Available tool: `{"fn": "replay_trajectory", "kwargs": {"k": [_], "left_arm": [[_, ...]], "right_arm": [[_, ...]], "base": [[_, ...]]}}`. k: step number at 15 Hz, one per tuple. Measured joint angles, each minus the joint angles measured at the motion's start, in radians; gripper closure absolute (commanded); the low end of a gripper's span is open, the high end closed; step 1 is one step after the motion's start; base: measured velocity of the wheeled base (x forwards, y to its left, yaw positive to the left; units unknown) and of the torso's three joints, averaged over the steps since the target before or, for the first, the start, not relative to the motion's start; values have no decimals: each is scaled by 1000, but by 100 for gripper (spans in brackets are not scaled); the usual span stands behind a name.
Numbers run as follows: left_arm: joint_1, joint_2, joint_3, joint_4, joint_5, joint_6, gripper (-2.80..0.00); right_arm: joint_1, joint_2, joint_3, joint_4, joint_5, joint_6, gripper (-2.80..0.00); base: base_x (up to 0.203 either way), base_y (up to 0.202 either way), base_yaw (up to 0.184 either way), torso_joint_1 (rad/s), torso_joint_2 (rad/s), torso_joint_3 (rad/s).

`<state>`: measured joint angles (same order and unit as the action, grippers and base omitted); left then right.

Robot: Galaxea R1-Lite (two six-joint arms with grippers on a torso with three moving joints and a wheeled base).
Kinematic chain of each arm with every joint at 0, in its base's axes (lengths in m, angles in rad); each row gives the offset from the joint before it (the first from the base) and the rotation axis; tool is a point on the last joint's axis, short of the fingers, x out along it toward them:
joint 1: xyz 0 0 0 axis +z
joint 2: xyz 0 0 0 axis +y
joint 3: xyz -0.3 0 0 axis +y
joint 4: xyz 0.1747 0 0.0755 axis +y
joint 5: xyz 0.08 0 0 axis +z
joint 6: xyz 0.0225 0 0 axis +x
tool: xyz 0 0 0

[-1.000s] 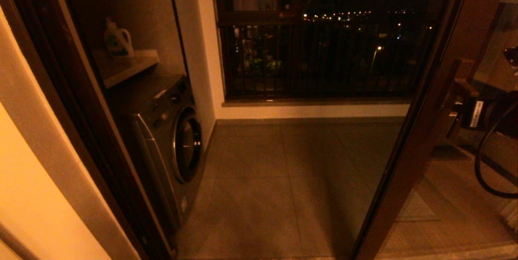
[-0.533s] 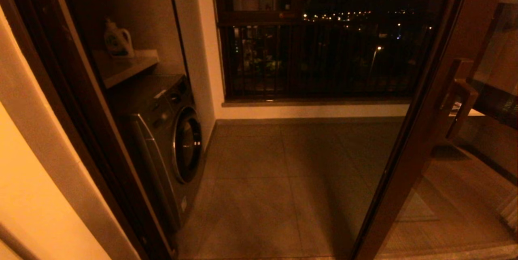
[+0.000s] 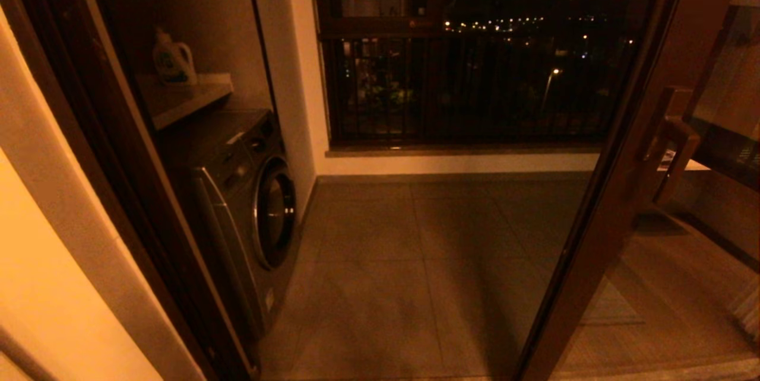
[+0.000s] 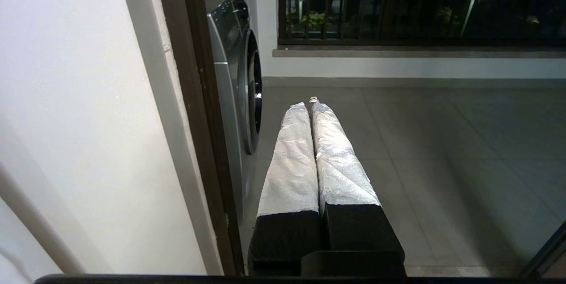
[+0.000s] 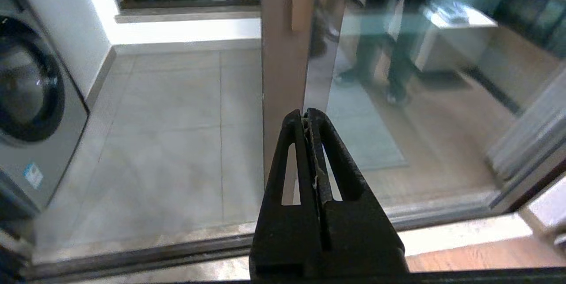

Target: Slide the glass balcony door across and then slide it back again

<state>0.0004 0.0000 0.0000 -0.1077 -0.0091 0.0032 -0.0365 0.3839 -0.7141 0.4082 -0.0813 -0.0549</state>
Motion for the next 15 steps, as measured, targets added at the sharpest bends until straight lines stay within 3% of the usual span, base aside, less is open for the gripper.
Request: {"fn": "replay_trajectory", "kwargs": {"k": [3,5,9,11,15], "left_arm": [[0,0,0,0,0,0,0],[0,0,0,0,0,0,0],[0,0,0,0,0,0,0],[0,0,0,0,0,0,0],[0,0,0,0,0,0,0]], "right_arm": [[20,-226,106,108,4,-21,0],[27,-316,236,94,13,18,0],[32,-374,589,-213,84,23,0],[34,-382,663,-369,100,40,0],[35,-384,697,-374,81,34,0]], "base": [[0,0,0,0,0,0],[0,0,0,0,0,0],[0,0,0,0,0,0],[0,0,0,0,0,0],[0,0,0,0,0,0]]}}
